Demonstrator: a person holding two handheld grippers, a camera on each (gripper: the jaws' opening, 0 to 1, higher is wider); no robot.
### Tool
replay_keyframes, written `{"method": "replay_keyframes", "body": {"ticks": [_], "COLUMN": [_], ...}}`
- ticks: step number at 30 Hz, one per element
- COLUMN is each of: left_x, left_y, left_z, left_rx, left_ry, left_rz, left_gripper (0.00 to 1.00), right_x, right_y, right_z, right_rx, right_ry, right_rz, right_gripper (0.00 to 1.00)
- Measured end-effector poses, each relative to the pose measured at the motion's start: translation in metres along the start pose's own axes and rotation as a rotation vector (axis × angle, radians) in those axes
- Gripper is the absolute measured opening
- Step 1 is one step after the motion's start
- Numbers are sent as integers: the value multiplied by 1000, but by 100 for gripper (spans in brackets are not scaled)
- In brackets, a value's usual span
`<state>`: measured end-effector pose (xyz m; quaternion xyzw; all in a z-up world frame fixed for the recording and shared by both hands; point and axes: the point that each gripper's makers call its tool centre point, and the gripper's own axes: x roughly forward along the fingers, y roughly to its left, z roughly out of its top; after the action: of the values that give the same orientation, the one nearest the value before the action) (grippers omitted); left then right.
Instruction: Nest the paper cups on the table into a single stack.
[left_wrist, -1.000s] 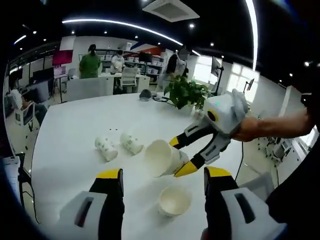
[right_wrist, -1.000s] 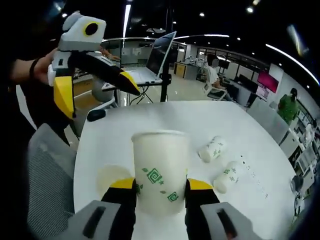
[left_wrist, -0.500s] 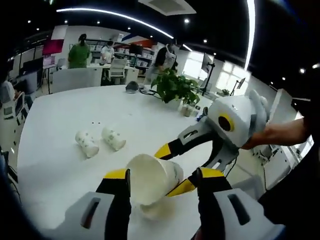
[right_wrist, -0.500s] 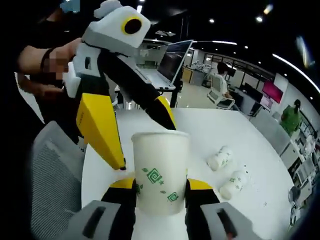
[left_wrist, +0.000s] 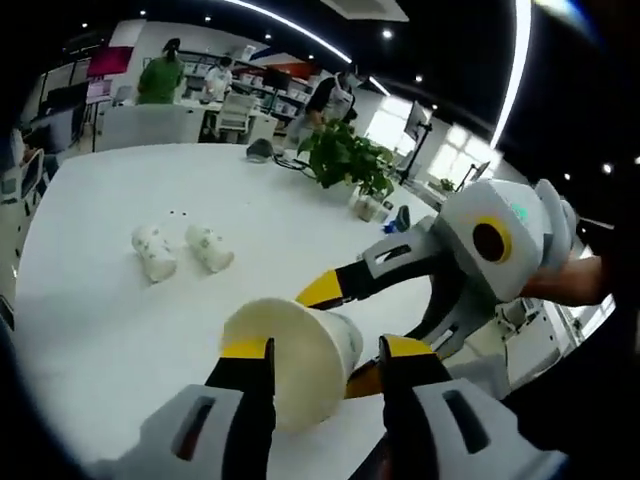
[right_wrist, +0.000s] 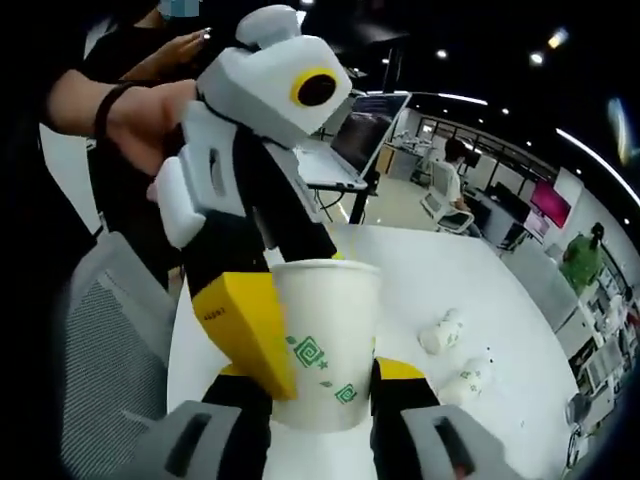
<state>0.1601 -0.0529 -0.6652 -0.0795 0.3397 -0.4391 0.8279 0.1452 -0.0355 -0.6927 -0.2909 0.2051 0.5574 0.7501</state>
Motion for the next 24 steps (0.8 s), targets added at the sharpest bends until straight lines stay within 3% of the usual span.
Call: {"method": "replay_keyframes", "body": {"ticks": [6, 16, 24], "left_x": [1, 0, -2], "left_y": [-8, -21, -25], "left_z": [-2, -14, -21], "left_rx": [-45, -119, -105], "left_ry": [-5, 6, 7], "left_rz": [-40, -102, -110], "left_gripper": [30, 5, 0], "right_x": [1, 5, 7], "right_y": [11, 25, 30], "right_z": [12, 21, 17], "right_rx": [-40, -128, -149], "right_ry": [-30, -35, -20], "right_rz": [14, 24, 34], "right_gripper": [37, 37, 38]}}
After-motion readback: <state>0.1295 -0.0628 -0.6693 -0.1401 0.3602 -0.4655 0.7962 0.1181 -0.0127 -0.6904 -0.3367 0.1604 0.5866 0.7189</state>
